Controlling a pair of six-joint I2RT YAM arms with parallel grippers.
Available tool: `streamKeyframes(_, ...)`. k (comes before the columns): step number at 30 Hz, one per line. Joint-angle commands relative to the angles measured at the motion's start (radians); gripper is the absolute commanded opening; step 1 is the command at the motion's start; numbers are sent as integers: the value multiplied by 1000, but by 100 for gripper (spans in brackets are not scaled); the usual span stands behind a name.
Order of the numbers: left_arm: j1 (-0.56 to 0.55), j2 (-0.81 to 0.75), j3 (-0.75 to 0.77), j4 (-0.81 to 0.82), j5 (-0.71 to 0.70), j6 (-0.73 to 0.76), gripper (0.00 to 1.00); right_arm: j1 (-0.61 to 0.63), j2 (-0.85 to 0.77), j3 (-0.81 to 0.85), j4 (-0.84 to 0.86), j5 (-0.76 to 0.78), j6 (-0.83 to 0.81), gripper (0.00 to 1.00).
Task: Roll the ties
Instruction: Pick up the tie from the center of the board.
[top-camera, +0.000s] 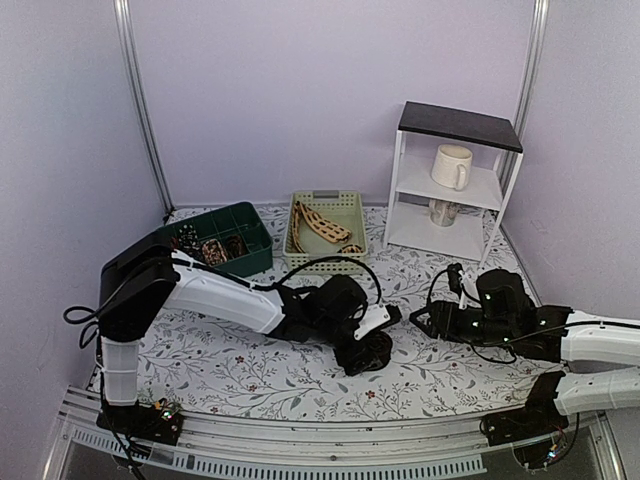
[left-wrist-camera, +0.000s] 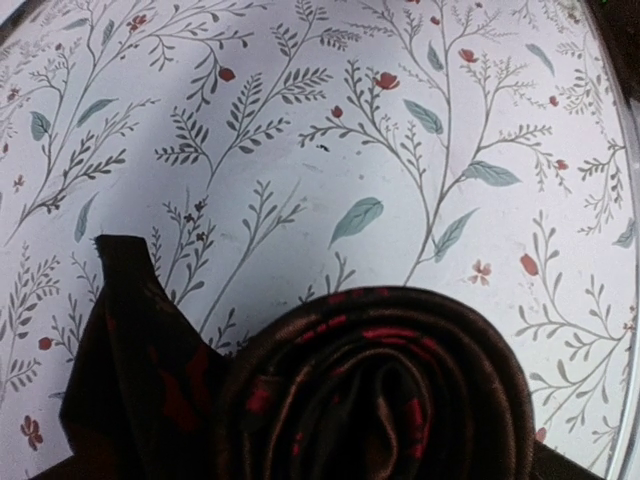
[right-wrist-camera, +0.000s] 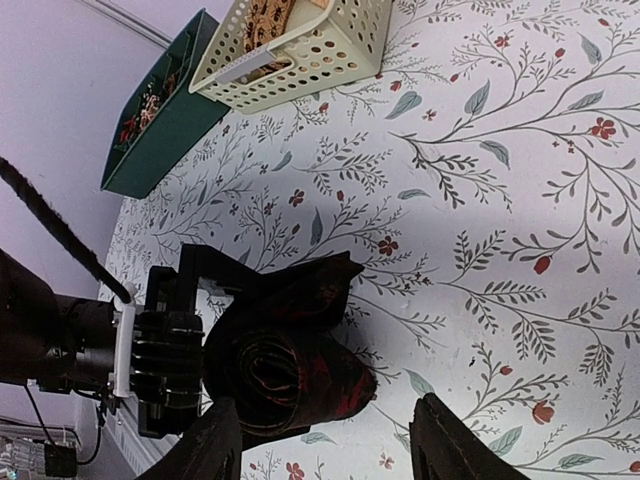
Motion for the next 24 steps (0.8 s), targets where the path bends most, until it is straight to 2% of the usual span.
streamKeyframes(1,20,16,30,-50,-7,38,89,-3,-30,-16,-10,18,6,59)
streamKeyframes(24,33,-14,85,-134,32,118,92,-4,-38,-23,-11,16,4,59)
